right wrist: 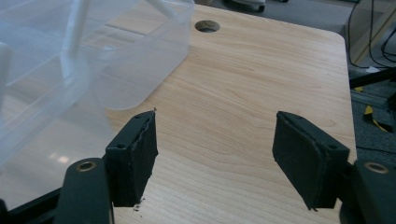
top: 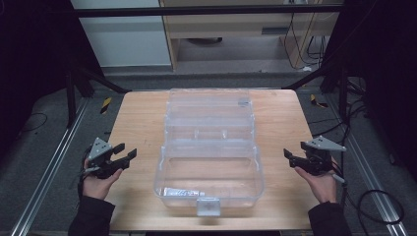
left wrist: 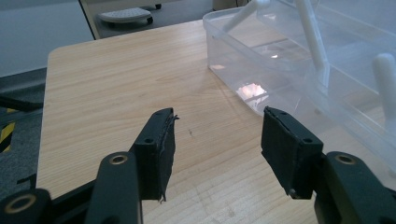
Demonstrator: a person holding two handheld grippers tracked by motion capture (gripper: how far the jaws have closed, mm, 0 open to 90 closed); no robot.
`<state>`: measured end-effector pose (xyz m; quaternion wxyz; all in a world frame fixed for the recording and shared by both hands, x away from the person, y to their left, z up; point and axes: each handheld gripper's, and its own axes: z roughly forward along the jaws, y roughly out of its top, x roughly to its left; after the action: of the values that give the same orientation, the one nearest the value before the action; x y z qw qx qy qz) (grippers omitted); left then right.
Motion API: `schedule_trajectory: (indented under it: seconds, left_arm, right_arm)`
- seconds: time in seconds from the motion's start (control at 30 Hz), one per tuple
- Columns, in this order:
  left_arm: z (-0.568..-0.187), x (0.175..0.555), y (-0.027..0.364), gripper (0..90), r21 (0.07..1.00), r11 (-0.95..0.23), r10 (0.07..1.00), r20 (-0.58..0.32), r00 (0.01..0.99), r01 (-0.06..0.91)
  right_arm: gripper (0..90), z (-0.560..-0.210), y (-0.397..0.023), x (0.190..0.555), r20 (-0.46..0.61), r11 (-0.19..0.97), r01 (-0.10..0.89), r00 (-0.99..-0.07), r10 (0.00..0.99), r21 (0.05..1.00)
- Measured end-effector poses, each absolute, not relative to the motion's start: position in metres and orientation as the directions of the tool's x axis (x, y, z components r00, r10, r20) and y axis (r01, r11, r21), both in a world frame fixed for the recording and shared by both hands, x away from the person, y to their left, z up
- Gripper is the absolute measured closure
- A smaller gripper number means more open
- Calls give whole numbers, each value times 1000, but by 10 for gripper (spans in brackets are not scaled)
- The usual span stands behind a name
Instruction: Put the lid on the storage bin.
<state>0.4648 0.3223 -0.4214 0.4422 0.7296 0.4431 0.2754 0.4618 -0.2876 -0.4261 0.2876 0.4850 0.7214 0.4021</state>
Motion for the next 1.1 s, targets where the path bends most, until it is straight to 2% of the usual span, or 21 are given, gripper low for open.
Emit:
schedule_trajectory:
  seconds: [0.13, 0.3, 0.43, 0.53, 0.63, 0.8, 1.1]
  left_arm:
    - [-419, 465, 323, 437, 890, -214, 888, 5, 459, 404]
    - [-418, 464, 320, 438, 881, -239, 873, 11, 488, 408]
    - [-417, 465, 317, 438, 873, -265, 860, 21, 510, 410]
    - [-414, 464, 313, 441, 865, -310, 837, 51, 545, 395]
    - [-410, 464, 311, 441, 860, -328, 826, 60, 561, 390]
    - [-397, 469, 306, 446, 858, -364, 794, 83, 602, 362]
    - [-377, 476, 296, 452, 864, -385, 741, 80, 666, 325]
  right_arm:
    - [323, -421, -287, 459, -30, 224, 462, -390, 920, 858]
    - [389, -405, -280, 450, -66, 305, 442, -479, 875, 843]
    - [409, -394, -273, 445, -82, 354, 430, -533, 842, 830]
    - [446, -383, -261, 437, -93, 419, 406, -619, 780, 812]
    - [458, -380, -255, 435, -86, 441, 397, -657, 749, 805]
    - [501, -371, -234, 431, -99, 554, 374, -758, 645, 744]
    - [534, -358, -210, 430, -70, 611, 329, -841, 537, 720]
